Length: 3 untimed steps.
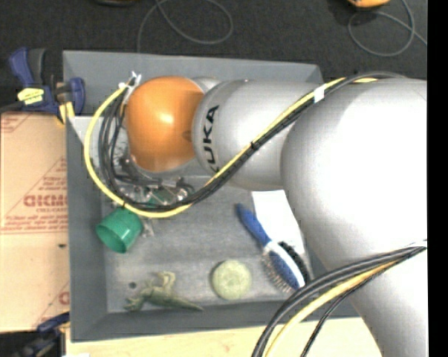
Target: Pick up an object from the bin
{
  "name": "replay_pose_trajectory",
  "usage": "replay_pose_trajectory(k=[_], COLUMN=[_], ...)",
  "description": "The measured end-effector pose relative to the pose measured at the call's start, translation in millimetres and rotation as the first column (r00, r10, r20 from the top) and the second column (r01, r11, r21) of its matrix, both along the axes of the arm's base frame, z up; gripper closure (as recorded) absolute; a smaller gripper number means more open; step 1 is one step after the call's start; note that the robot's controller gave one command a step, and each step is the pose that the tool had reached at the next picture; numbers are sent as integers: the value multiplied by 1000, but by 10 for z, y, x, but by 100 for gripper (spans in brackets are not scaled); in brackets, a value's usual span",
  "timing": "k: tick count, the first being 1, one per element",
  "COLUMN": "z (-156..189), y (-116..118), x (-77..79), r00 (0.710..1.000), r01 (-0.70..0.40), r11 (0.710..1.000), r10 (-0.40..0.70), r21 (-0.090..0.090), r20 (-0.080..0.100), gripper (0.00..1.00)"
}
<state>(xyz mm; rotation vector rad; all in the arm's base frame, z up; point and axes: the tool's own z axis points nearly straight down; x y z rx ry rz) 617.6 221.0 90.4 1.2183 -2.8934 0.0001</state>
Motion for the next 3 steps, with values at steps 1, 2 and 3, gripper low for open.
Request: replay_pose_trajectory(k=[1,2,3], z=[173,369,500], y=[3,6,8], x=[3,14,18], r00=[1000,1000,1000], r01=[0,1,1], r11=[1000,1000,1000], r10=[0,-1,-1], r21=[1,2,3], r20=[1,5,7], gripper=[100,100,100])
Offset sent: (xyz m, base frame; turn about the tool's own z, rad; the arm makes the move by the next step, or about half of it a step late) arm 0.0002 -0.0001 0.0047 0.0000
